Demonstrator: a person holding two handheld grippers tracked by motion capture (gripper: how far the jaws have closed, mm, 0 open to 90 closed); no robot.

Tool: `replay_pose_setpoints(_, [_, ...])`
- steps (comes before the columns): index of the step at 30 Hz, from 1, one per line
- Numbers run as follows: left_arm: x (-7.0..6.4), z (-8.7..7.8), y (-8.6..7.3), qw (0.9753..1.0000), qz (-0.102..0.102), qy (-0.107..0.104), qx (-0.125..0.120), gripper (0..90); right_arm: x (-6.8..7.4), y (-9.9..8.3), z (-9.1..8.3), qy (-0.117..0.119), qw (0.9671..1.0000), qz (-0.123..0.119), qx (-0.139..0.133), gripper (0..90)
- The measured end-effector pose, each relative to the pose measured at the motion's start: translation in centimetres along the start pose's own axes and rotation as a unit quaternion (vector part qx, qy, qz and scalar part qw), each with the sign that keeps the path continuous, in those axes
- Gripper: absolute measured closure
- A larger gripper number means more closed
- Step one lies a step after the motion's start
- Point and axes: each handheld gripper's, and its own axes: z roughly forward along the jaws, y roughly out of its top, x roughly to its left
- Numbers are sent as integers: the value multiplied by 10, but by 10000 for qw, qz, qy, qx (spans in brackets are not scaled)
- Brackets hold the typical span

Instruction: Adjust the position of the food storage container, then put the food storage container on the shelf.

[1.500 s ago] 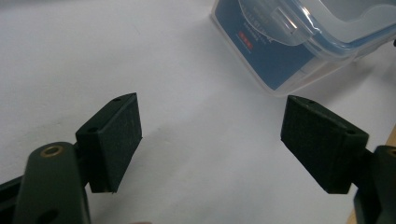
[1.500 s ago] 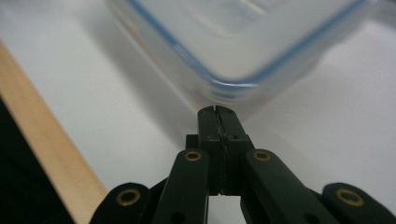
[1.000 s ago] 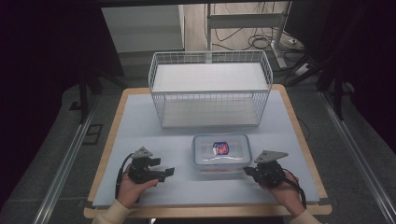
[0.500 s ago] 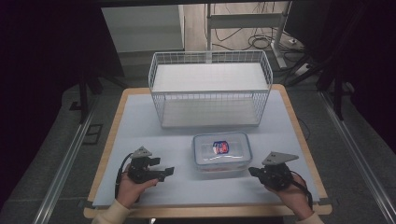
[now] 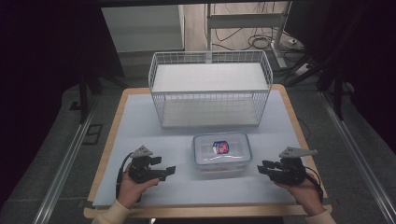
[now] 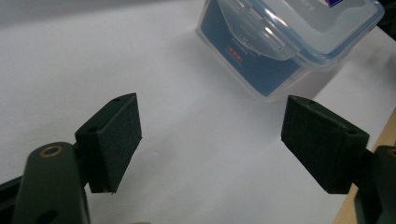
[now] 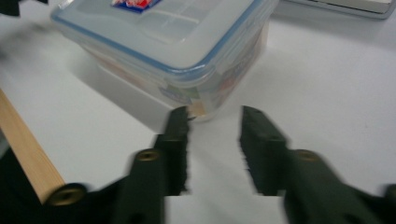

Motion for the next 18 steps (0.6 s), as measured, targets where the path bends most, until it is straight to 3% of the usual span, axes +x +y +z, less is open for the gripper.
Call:
replay_pose_setpoints(5, [-2, -3, 9, 9996, -273, 17, -82, 200, -5, 4, -4, 50, 9993, 251, -288, 375])
replay_pose_setpoints(7, [-2, -3, 11, 9994, -316, 7, -105, 198, -6, 6, -5, 95, 9988, 302, -365, 361])
replay_pose_setpoints(12, [-3, 8, 31, 9965, -771, -222, -216, 177, -10, 8, -4, 176, 9981, 423, -400, 330])
replay_pose_setpoints(18, [-7, 27, 48, 9943, -955, -453, -155, 154, -10, 9, -5, 191, 9978, 459, -430, 313])
